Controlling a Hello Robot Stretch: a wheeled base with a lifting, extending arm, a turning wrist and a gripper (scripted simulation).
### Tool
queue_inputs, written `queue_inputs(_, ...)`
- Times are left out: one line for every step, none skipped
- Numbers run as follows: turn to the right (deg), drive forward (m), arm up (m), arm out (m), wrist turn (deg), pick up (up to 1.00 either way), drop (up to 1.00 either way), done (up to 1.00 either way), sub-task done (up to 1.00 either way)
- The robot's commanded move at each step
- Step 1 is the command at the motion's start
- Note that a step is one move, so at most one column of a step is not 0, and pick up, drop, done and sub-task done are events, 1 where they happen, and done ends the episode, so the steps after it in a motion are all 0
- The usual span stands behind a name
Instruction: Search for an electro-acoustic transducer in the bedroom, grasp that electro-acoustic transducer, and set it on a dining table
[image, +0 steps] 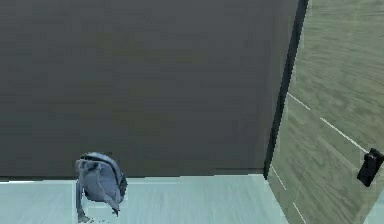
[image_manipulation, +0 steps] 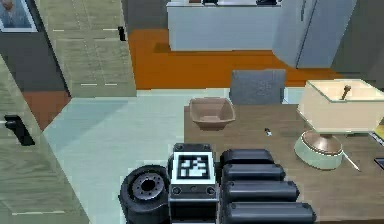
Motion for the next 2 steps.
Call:
queue_inputs(-3.0,0.00,0.00,0.00,0.0,0.00,0.00,0.00,0.00)
queue_inputs(45.0,0.00,0.00,0.00,0.0,0.00,0.00,0.00,0.00)
